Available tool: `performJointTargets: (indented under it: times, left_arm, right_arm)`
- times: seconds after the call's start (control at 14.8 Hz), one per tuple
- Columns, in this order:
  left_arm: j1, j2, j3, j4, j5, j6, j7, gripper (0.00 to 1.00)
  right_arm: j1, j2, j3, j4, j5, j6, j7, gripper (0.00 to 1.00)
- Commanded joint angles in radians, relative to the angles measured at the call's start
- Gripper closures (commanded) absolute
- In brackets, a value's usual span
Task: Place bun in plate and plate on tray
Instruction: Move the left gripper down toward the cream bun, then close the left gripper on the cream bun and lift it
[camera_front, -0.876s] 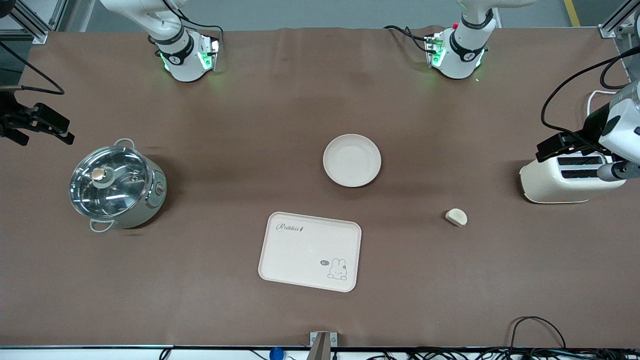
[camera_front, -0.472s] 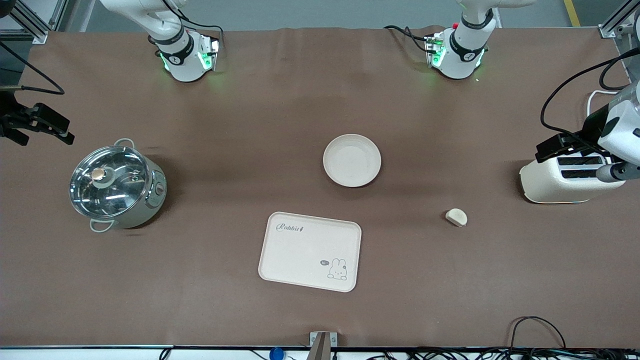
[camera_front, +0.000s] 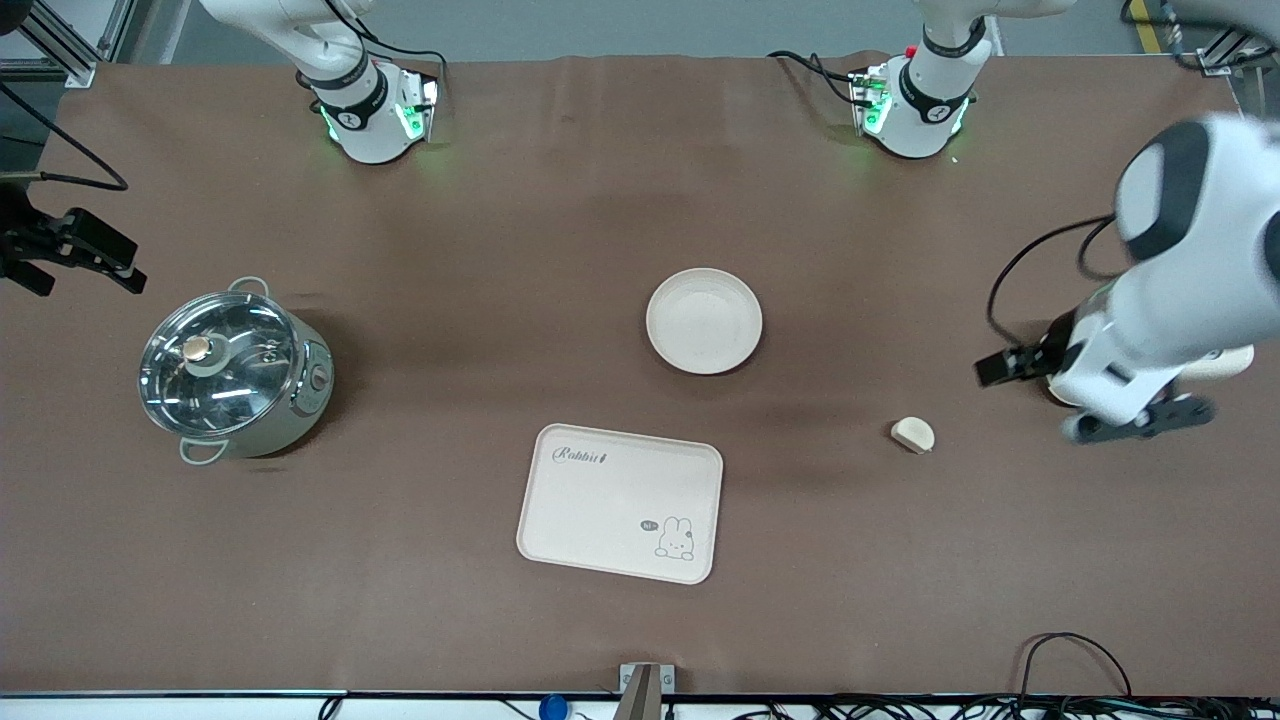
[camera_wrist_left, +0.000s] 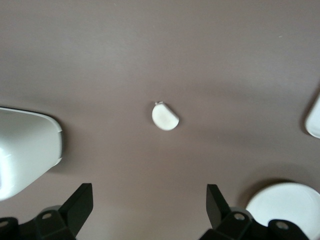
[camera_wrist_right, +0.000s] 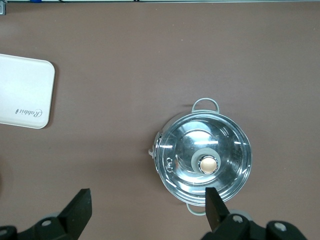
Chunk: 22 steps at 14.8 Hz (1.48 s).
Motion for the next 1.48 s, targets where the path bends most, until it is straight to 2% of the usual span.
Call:
performJointTargets:
  times: [0.0, 0.13, 0.2, 0.47, 0.67, 1.01, 1.41]
  left_arm:
    - [0.005, 0.009, -0.005, -0.132, 0.022, 0.154, -0.026, 0.00]
    - [0.003, 0.027, -0.003, -0.249, 0.022, 0.343, -0.028, 0.00]
    - [0.011, 0.071, -0.003, -0.272, 0.022, 0.424, -0.025, 0.00]
    - [0.014, 0.144, 0.003, -0.279, 0.024, 0.495, -0.028, 0.00]
    - [0.055, 0.156, 0.002, -0.346, 0.025, 0.621, -0.007, 0.00]
    - [0.054, 0.171, 0.002, -0.440, 0.025, 0.771, -0.007, 0.00]
    - [0.040, 0.190, -0.002, -0.449, 0.025, 0.779, -0.005, 0.00]
  right_arm:
    - [0.016, -0.012, -0.007, -0.010, -0.015, 0.004, 0.016, 0.00]
    - [0.018, -0.012, -0.007, -0.011, -0.015, 0.005, 0.017, 0.00]
    - [0.018, -0.012, -0.007, -0.011, -0.015, 0.007, 0.017, 0.00]
    - [0.018, -0.012, -0.007, -0.011, -0.015, 0.009, 0.017, 0.00]
    - [0.018, -0.012, -0.007, -0.011, -0.015, 0.009, 0.017, 0.00]
    - [0.016, -0.012, -0.007, -0.013, -0.015, 0.005, 0.017, 0.00]
    - [0.013, -0.012, -0.007, -0.014, -0.014, 0.004, 0.017, 0.00]
